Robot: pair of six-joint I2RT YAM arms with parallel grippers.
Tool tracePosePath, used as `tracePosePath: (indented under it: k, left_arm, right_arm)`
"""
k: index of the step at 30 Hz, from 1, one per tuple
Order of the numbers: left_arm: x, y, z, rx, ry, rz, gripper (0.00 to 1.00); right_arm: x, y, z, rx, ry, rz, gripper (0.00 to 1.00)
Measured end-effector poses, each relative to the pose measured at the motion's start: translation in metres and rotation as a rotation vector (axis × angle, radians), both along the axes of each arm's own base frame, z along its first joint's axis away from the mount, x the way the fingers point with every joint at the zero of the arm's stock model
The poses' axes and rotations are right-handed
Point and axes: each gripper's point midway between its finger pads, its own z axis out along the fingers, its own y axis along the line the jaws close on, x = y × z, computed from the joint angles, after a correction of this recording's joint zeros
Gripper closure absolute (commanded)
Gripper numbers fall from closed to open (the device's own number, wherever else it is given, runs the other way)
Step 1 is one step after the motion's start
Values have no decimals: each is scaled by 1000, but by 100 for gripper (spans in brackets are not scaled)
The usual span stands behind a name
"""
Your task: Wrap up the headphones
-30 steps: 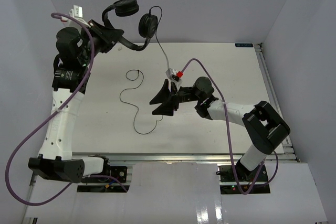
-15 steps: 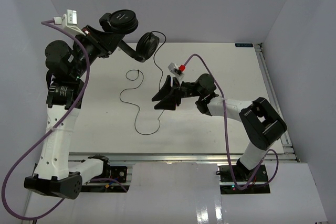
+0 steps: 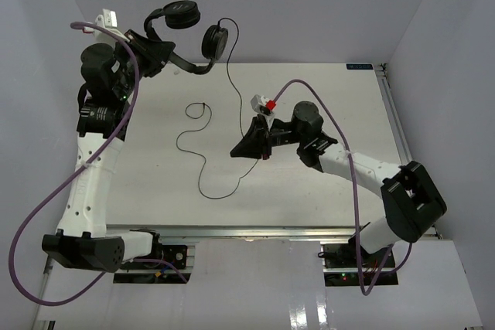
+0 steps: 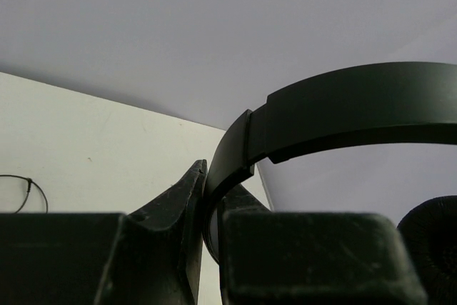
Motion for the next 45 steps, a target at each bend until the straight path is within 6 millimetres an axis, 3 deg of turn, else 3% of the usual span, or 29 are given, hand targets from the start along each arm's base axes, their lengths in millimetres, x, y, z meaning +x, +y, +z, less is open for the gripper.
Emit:
tracePosePath:
  k: [3, 7, 10, 13, 16, 19, 22, 27, 30, 33, 40, 45]
  left_arm:
    - [15, 9, -8, 20, 21, 53, 100]
    - [39, 20, -33, 97, 72, 118, 100]
    - [55, 26, -65, 181, 134, 139, 100]
    - [66, 27, -101, 259, 203, 131, 100]
    - [73, 25, -139, 337, 279, 108, 100]
    - [77, 13, -174, 421, 346, 57, 100]
    - [77, -10, -209, 511, 407, -18, 100]
    - [64, -51, -256, 641, 478, -163, 100]
    - [54, -69, -264, 678, 474, -244, 100]
    - [48, -79, -263, 692, 441, -307, 100]
    - [14, -95, -272, 721, 377, -462, 100]
    - [-19, -113, -265, 723, 300, -583, 100]
  right_arm:
    - [22, 2, 2, -73, -64, -124, 92]
    - [69, -9, 8, -238, -246, -362, 92]
    - [105, -34, 11, -410, -438, -546, 92]
    - [129, -75, 6, -611, -649, -677, 92]
    - [141, -115, 12, -777, -840, -751, 92]
    - [142, -137, 36, -842, -1021, -792, 92]
    - [139, -142, 63, -849, -1149, -798, 92]
    - [137, -131, 106, -803, -1248, -798, 92]
    - [141, -120, 138, -737, -1272, -830, 92]
    - [141, -114, 151, -695, -1284, -840, 92]
    - [142, -103, 136, -672, -1273, -780, 92]
    - [153, -99, 126, -637, -1237, -748, 92]
